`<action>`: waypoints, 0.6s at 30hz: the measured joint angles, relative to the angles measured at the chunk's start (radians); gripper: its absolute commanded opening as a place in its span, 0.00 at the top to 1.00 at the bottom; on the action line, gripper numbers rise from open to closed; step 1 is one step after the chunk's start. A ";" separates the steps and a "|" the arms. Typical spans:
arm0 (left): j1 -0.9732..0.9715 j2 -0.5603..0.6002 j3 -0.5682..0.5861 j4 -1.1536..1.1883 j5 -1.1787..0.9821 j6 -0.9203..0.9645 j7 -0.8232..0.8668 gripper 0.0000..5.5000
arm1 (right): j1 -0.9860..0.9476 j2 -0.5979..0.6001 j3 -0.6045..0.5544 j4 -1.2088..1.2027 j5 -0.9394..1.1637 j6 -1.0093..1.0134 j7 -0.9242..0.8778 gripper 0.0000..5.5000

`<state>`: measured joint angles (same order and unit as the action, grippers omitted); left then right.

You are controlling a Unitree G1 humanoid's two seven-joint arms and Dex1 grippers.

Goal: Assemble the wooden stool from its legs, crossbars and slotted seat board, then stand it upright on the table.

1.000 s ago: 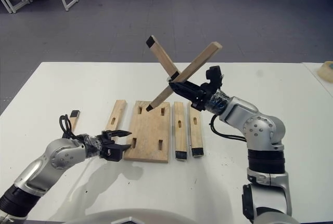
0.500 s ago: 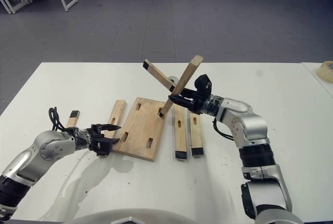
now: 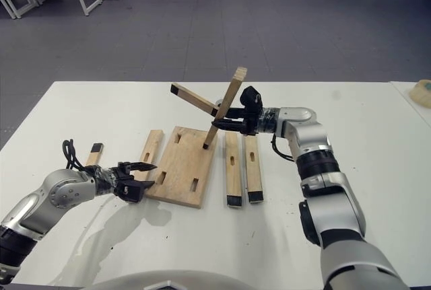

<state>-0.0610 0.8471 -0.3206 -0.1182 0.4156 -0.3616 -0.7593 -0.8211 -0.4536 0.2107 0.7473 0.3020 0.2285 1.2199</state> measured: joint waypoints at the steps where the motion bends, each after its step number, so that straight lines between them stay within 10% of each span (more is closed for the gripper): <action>1: 0.000 0.000 -0.001 0.001 0.000 -0.001 0.000 0.57 | -0.036 0.009 0.005 0.067 -0.015 -0.009 0.020 0.63; 18: -0.022 0.002 -0.029 0.029 -0.031 -0.043 -0.005 0.57 | 0.010 -0.020 0.066 -0.027 -0.128 -0.067 0.125 0.63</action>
<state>-0.0835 0.8493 -0.3497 -0.0889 0.3850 -0.4046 -0.7639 -0.8115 -0.4734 0.2768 0.7201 0.1737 0.1610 1.3452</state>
